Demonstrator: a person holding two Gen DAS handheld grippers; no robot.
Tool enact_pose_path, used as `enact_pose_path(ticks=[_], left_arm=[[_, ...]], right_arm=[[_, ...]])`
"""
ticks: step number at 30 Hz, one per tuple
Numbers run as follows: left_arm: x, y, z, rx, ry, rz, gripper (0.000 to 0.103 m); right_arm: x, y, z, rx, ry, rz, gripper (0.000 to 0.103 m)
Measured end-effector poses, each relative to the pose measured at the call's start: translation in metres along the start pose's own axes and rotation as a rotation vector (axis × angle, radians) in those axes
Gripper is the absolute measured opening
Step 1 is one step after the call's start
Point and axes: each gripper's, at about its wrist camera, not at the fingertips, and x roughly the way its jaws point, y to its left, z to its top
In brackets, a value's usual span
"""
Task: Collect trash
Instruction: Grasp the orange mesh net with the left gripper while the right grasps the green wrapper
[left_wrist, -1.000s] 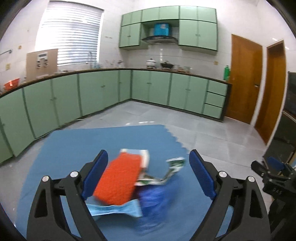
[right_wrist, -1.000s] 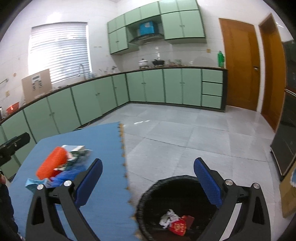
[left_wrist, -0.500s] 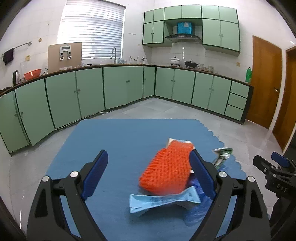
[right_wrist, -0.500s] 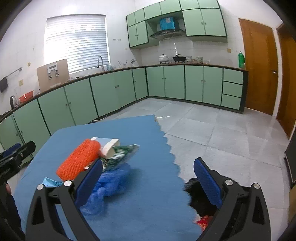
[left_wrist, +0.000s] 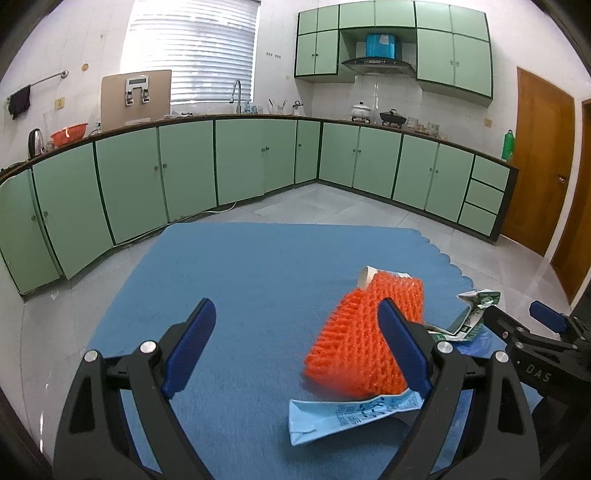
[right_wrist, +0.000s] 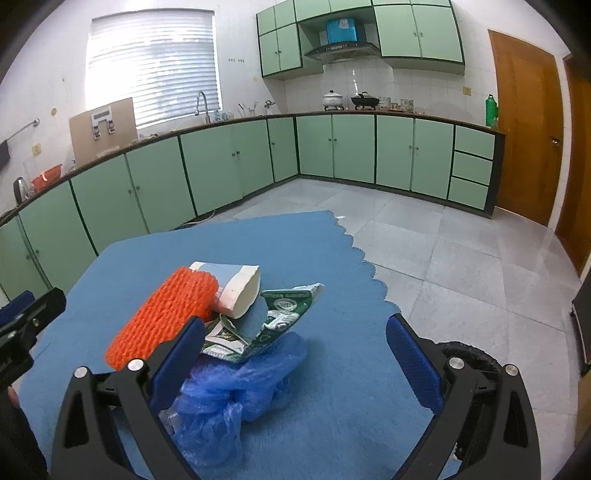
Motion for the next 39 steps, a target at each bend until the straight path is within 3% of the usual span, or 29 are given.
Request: enact_pose_path(ticks=[7,13,16,18,21,28,31,34,37,39], left_arm=[[0.012,0.002,0.001,0.005,0.013,-0.011,0.087],[0.022,-0.002,0.001,0.009,0.036,-0.028,0.087],[0.028,-0.004,0.001,0.012,0.05,-0.046,0.087],[0.032,-0.006,0.0,0.015,0.068,-0.067,0.087],[0.039,-0.011,-0.001,0.015,0.088,-0.085,0.087],[0.057,-0.025,-0.01,0.024,0.143,-0.126,0.087],[0.062,-0.03,-0.014,0.028,0.164,-0.145,0.079],[0.067,-0.037,-0.017,0.036,0.183,-0.168,0.064],[0.072,-0.043,-0.02,0.048,0.206,-0.191,0.04],[0.075,-0.046,-0.021,0.054,0.216,-0.192,0.017]], right_arm=[[0.016,0.004,0.002,-0.002,0.045,-0.015,0.088],[0.025,0.002,0.004,0.007,0.086,0.01,0.073],[0.029,0.001,0.004,0.004,0.103,0.041,0.056],[0.032,0.0,0.003,0.01,0.116,0.066,0.037],[0.03,-0.002,0.004,0.017,0.109,0.086,0.023],[0.022,-0.006,0.007,0.013,0.075,0.102,0.021],[0.023,-0.009,0.006,0.021,0.077,0.106,0.021],[0.023,-0.011,0.006,0.029,0.077,0.114,0.021],[0.023,-0.012,0.006,0.032,0.076,0.121,0.021],[0.023,-0.013,0.007,0.033,0.072,0.124,0.021]])
